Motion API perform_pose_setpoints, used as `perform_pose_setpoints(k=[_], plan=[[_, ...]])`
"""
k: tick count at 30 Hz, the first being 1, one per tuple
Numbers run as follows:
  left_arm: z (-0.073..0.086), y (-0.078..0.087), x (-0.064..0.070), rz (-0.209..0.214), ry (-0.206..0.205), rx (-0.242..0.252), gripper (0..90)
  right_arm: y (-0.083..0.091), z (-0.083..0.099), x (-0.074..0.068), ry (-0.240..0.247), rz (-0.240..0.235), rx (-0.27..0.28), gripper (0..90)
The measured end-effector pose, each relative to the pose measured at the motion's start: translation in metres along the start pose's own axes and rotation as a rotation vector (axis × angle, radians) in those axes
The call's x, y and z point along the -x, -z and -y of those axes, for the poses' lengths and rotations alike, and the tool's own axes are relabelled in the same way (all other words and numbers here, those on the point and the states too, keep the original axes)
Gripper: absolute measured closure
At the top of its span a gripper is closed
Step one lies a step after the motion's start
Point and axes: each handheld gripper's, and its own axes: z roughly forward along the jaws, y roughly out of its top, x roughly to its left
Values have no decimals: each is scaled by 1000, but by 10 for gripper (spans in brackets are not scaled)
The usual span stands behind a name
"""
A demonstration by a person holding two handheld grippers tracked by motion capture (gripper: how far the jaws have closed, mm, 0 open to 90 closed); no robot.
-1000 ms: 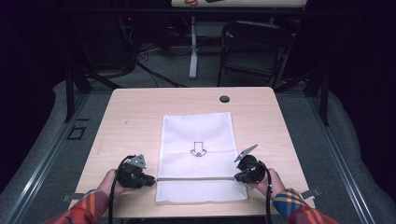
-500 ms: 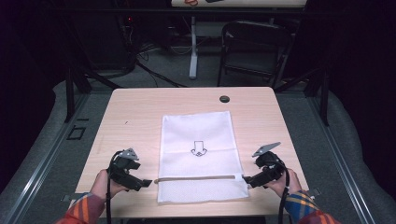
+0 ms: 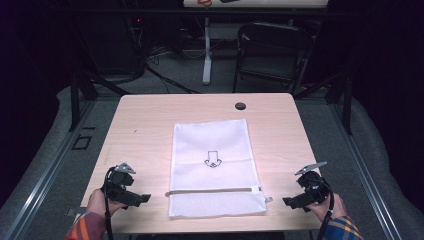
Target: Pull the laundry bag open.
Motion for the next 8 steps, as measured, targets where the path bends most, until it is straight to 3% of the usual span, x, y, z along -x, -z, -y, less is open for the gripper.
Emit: perform_pose_setpoints(k=[4,8], plan=[[-2,-3,1,-1,-25,-12,37,-2,-2,-1,12,-5,-18,0],[-2,-7,-1,-5,-20,-21,14,-5,-1,0,33,15,-58,0]])
